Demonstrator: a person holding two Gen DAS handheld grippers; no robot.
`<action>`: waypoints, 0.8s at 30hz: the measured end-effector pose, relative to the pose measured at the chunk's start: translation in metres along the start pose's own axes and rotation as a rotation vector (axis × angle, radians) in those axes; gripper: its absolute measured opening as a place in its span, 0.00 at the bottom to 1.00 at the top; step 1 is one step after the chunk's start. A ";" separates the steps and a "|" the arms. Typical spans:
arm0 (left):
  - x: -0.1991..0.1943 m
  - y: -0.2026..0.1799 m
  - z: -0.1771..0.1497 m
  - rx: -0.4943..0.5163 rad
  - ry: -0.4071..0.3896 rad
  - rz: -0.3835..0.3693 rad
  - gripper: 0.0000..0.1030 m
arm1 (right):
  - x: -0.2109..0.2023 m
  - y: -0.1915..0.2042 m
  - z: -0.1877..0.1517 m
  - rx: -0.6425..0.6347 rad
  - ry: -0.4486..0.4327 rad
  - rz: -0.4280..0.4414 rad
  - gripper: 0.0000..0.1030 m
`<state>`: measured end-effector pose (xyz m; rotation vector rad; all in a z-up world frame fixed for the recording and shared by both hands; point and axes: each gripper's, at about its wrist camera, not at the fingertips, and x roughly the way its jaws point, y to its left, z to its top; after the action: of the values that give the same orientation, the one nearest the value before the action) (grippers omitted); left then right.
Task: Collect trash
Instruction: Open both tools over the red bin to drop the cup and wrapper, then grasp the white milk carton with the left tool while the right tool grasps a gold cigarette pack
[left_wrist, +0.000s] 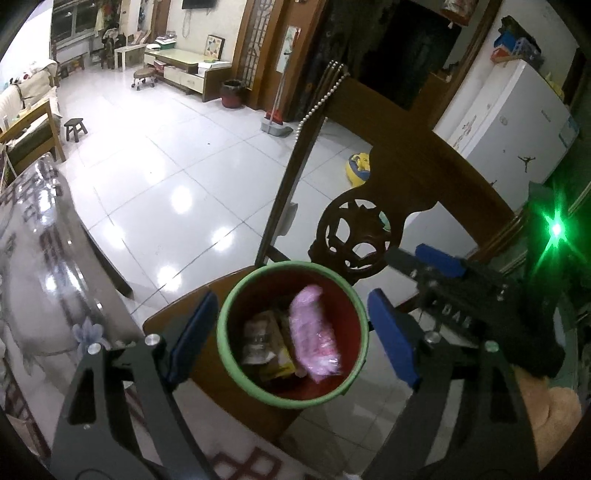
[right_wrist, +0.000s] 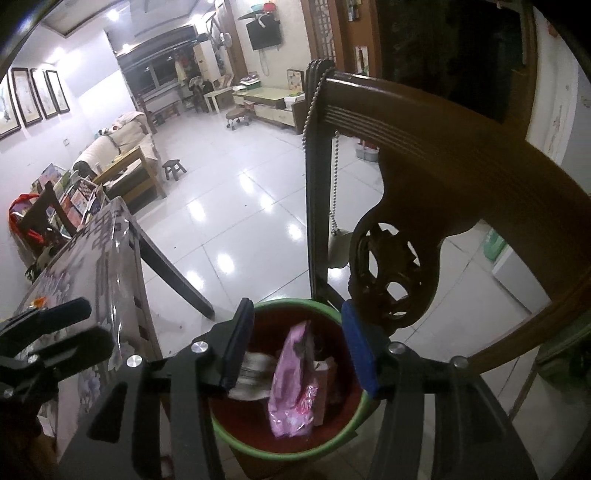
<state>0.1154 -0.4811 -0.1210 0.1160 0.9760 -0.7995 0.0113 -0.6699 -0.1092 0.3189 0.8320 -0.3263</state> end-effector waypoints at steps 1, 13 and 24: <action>-0.007 0.005 -0.003 -0.004 -0.010 0.009 0.78 | -0.003 0.001 0.001 0.000 -0.007 0.001 0.48; -0.146 0.120 -0.102 -0.257 -0.135 0.260 0.80 | -0.030 0.113 -0.010 -0.158 -0.008 0.152 0.50; -0.216 0.207 -0.238 -0.198 0.039 0.486 0.92 | -0.020 0.303 -0.082 -0.531 0.203 0.439 0.60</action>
<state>0.0192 -0.1125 -0.1435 0.1885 1.0043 -0.2543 0.0659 -0.3602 -0.1009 0.0301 0.9868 0.3419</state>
